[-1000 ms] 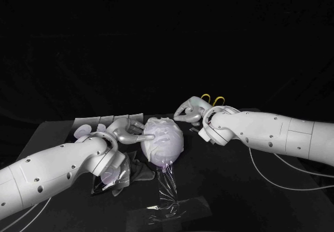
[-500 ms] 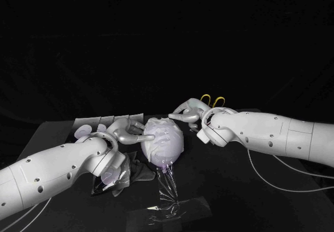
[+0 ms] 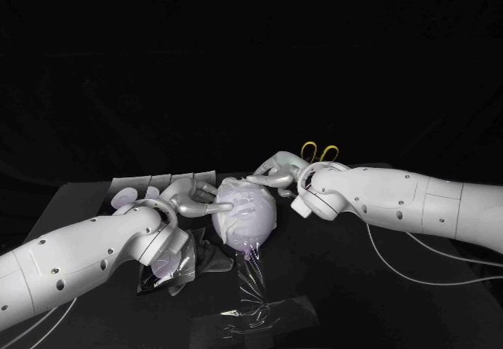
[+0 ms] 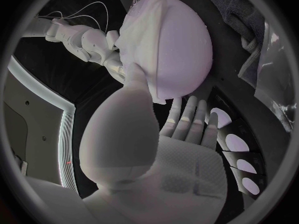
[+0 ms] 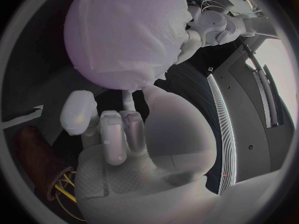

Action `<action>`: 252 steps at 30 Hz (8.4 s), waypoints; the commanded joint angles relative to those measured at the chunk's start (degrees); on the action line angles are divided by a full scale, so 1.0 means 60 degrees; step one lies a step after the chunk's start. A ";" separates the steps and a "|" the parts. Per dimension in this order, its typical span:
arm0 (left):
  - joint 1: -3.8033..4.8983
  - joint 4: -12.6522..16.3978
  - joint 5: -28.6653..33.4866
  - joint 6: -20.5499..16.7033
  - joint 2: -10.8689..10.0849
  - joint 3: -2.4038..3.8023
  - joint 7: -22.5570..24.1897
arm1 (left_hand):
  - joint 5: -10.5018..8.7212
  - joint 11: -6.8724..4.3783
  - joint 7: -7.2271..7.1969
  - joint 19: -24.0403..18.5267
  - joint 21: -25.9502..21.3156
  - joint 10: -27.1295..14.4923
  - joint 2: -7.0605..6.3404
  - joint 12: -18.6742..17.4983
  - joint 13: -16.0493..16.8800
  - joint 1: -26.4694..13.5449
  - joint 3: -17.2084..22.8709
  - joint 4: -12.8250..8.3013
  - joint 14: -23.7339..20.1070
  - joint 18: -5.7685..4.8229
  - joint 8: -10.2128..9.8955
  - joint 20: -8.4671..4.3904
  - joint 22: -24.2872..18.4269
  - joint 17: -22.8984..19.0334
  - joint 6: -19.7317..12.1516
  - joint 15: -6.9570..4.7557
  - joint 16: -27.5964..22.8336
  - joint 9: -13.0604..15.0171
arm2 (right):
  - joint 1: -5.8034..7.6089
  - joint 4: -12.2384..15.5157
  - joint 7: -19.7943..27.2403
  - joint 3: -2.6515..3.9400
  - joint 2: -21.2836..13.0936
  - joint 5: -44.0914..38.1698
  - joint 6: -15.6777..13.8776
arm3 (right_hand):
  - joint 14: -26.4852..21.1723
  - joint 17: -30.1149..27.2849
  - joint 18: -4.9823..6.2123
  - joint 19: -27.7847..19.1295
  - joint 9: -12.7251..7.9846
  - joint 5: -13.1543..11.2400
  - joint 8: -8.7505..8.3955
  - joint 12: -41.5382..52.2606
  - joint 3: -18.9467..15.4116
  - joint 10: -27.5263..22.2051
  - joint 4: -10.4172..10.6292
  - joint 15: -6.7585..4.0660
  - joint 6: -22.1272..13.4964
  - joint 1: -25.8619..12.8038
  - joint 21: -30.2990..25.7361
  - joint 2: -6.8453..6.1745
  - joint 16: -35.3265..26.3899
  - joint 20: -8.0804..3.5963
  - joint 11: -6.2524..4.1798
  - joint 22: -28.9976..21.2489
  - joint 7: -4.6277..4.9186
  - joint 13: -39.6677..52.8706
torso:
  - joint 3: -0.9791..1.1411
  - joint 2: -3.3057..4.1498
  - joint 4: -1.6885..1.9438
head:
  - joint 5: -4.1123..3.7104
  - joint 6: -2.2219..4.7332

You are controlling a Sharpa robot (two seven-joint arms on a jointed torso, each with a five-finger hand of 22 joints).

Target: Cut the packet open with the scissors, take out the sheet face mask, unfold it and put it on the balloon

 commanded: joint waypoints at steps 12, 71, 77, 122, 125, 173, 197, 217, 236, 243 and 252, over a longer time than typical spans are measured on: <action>0.0001 -0.0008 0.0061 0.0141 0.0009 -0.0007 -0.0081 | -0.0050 -0.0006 0.1198 -0.0071 0.0003 -0.0069 0.0089 0.0061 0.0012 0.0025 0.0036 -0.0004 0.0018 0.0016 0.0033 0.0014 0.0004 -0.0009 -0.0092 0.0014 0.0063 0.0013 | -0.0008 0.0217 -0.0032 -0.0003 -0.0109 -0.0475 0.0400 | 0.1013 0.2508 0.0092 0.0088 0.0028 0.0001 0.0258 0.0050 0.0058 0.1005 -0.0650 -0.0187 0.1075 0.1521 0.0143 0.0206 0.0033 -0.0043 -0.0281 0.0841 -0.0403 0.2510 | 0.0008 0.0008 -0.0005 | 0.0024 -0.0033; 0.0060 0.0067 0.0096 0.0192 -0.0001 -0.0008 -0.0118 | -0.0054 -0.0005 0.1199 -0.0094 0.0002 -0.0086 0.0120 0.0117 0.0011 0.0034 0.0060 -0.0005 0.0004 0.0074 0.0096 0.0014 0.0004 -0.0022 -0.0117 0.0019 0.0089 0.0016 | -0.0006 -0.0793 -0.0637 0.0001 0.0288 -0.0663 -0.0562 | 0.1013 0.2508 0.0075 0.0157 0.1281 0.0000 0.1610 0.0050 0.1366 0.1005 -0.1426 -0.0554 0.1187 0.1617 0.0049 0.0190 0.0033 -0.0428 -0.0660 0.0955 -0.0808 0.2510 | -0.0004 0.0012 0.0000 | 0.0048 -0.0120; 0.0061 0.0080 0.0096 0.0196 -0.0007 -0.0008 -0.0126 | -0.0054 -0.0005 0.1199 -0.0094 0.0002 -0.0086 0.0120 0.0117 0.0011 0.0034 0.0060 -0.0005 0.0004 0.0074 0.0096 0.0014 0.0004 -0.0022 -0.0117 0.0019 0.0089 0.0016 | -0.0007 -0.0966 -0.0849 -0.0001 0.0358 -0.0855 -0.0402 | 0.1013 0.2508 0.0079 0.0146 0.1299 0.0001 0.1612 0.0050 0.1405 0.1005 -0.1441 -0.0551 0.1146 0.1600 0.0019 0.0168 0.0033 -0.0427 -0.0655 0.0949 -0.0802 0.2510 | 0.0007 0.0016 0.0003 | 0.0055 -0.0136; 0.0052 0.0684 0.1547 0.0945 -0.0781 0.0003 0.1313 | -0.0090 -0.0003 0.1206 -0.0064 0.0052 -0.0256 0.0736 0.0356 -0.0012 0.0352 0.0676 -0.0037 -0.0143 -0.0022 0.0353 0.0042 0.0028 -0.0125 -0.0297 -0.0002 0.0187 -0.0010 | -0.0209 0.1280 0.1788 -0.0028 -0.1519 -0.0066 -0.2815 | -0.0169 0.0174 0.0859 -0.2594 0.0537 0.0007 -0.0142 -0.4914 0.1119 -0.2093 -0.1036 0.0297 -0.0595 0.1015 -0.5606 0.0062 -0.1085 0.0302 0.0330 -0.0769 0.0274 -0.0894 | -0.0023 -0.0053 -0.0068 | 0.0082 -0.0197; 0.0049 0.0791 0.1764 0.0994 -0.0991 0.0003 0.1566 | -0.0101 -0.0004 0.1206 -0.0081 0.0056 -0.0283 0.0956 0.0428 -0.0013 0.0461 0.0915 -0.0052 -0.0136 -0.0036 0.0424 0.0042 0.0028 -0.0137 -0.0318 -0.0004 0.0230 -0.0020 | -0.0307 0.1665 0.2517 -0.0035 -0.1769 0.0104 -0.2987 | -0.1125 -0.1176 0.0877 -0.3106 0.0495 0.0047 -0.0230 -0.7298 0.1208 -0.3623 -0.1094 0.0389 -0.0578 0.1134 -0.6096 0.0030 -0.1963 0.0401 0.0345 -0.1023 0.0347 -0.2640 | -0.0040 -0.0082 -0.0077 | 0.0149 -0.0243; 0.0671 0.0676 0.0220 0.0402 -0.0843 0.0101 -0.0207 | -0.0120 -0.1893 -0.0323 0.8612 1.1236 0.2532 0.2176 0.7602 0.4383 -0.0743 0.0267 -0.0094 0.8806 0.0475 0.1677 -0.1886 0.8862 1.0340 0.2237 -0.2356 1.2478 0.0312 | -0.1799 0.3232 0.3354 -0.0050 -0.2405 -0.6427 -0.5306 | -0.8979 -1.0642 0.0269 -1.0309 -0.1446 -0.0005 -0.1886 -1.4421 0.0120 -0.6868 -0.1385 0.2162 -0.2863 0.1100 -0.9836 -0.0740 -1.4363 0.2044 0.1692 -0.9762 0.1216 -1.1948 | -0.0054 -0.0067 -0.0088 | 0.0778 -0.0596; 0.0988 0.0022 0.0295 0.1256 -0.0016 0.0107 -0.1358 | -0.0117 -0.1997 -0.0449 0.8498 1.1669 0.2982 0.2363 0.8637 0.5656 -0.0571 0.0093 -0.0115 0.8886 0.0444 0.1935 -0.1896 0.9330 1.0570 0.2473 -0.2422 1.2604 0.0436 | -0.1910 0.2949 0.2358 -0.0047 -0.2077 -0.7319 -0.4891 | -1.1282 -1.1639 0.0118 -1.1332 -0.2587 -0.0018 -0.1980 -1.4546 -0.3737 -1.0111 0.0131 0.2346 -0.5249 0.2584 -0.9898 -0.0453 -1.4618 0.2035 0.1801 -1.0842 0.1320 -1.2092 | -0.0059 -0.0070 -0.0079 | 0.0752 -0.0595; 0.1007 -0.0046 0.0108 0.1469 0.0194 0.0115 -0.1410 | -0.0113 -0.2110 -0.0576 0.8487 1.1888 0.3717 0.2387 0.9565 0.7108 0.0037 0.0116 -0.0140 0.8932 0.0414 0.2137 -0.1960 0.9594 1.0688 0.2696 -0.2517 1.2673 0.0500 | -0.1912 0.2828 0.1990 -0.0047 -0.1906 -0.7142 -0.3487 | -1.2548 -1.2018 -0.0044 -1.1774 -0.3241 0.0121 -0.2144 -1.4682 -0.5196 -1.1726 0.0313 0.2535 -0.6936 0.1859 -0.9957 -0.1894 -1.4754 0.2043 0.2017 -1.1213 0.1493 -1.2213 | -0.0075 -0.0078 -0.0076 | 0.0716 -0.0631; 0.1022 -0.0113 0.0072 0.1456 0.0269 0.0119 -0.1501 | -0.0074 -0.2305 -0.0679 0.8627 1.2281 0.3871 0.2359 0.9593 0.7674 0.2251 0.2854 -0.0113 0.9101 0.0340 0.2007 -0.2142 1.0110 1.1053 0.2986 -0.2665 1.2848 0.0294 | -0.1912 0.2642 0.1782 -0.0046 -0.1756 -0.6923 -0.3098 | -1.2470 -1.1997 0.0004 -1.1722 -0.3181 0.0130 -0.2095 -1.4652 -0.5031 -1.1603 0.0309 0.2546 -0.6815 0.1863 -0.9937 -0.1737 -1.4725 0.2037 0.2036 -1.1174 0.1541 -1.2192 | -0.0074 -0.0087 -0.0082 | 0.0690 -0.0656; 0.1024 -0.0111 0.0069 0.1396 0.0276 0.0120 -0.1470 | -0.0064 -0.2190 -0.0530 0.8588 1.2422 0.4260 0.0933 0.9474 0.7887 0.1294 0.6720 -0.0327 0.9166 0.0335 0.2338 -0.2067 1.0250 1.1201 0.2884 -0.2578 1.2903 0.0553 | -0.1912 0.2576 0.1663 -0.0046 -0.1712 -0.6916 -0.2889 | -1.2437 -1.1988 0.0032 -1.1703 -0.3149 0.0121 -0.2071 -1.4647 -0.4961 -1.1561 0.0308 0.2560 -0.6748 0.1875 -0.9929 -0.1657 -1.4715 0.2037 0.2046 -1.1164 0.1550 -1.2187 | -0.0075 -0.0084 -0.0073 | 0.0699 -0.0667; 0.1023 -0.0111 0.0377 0.1279 0.0220 0.0121 -0.1420 | -0.0121 -0.2150 -0.0568 0.8592 1.2469 0.4382 0.0494 0.9507 0.8048 0.0236 0.8235 -0.0987 0.9180 0.0336 0.2616 -0.2064 1.0293 1.1227 0.2767 -0.2592 1.2906 0.0797 | -0.1912 0.2549 0.1450 -0.0046 -0.1690 -0.7015 -0.2544 | -1.2426 -1.1987 0.0051 -1.1693 -0.3111 0.0102 -0.2043 -1.4644 -0.4905 -1.1524 0.0307 0.2573 -0.6665 0.1853 -0.9925 -0.1587 -1.4712 0.2040 0.2055 -1.1162 0.1557 -1.2184 | -0.0076 -0.0083 -0.0079 | 0.0696 -0.0670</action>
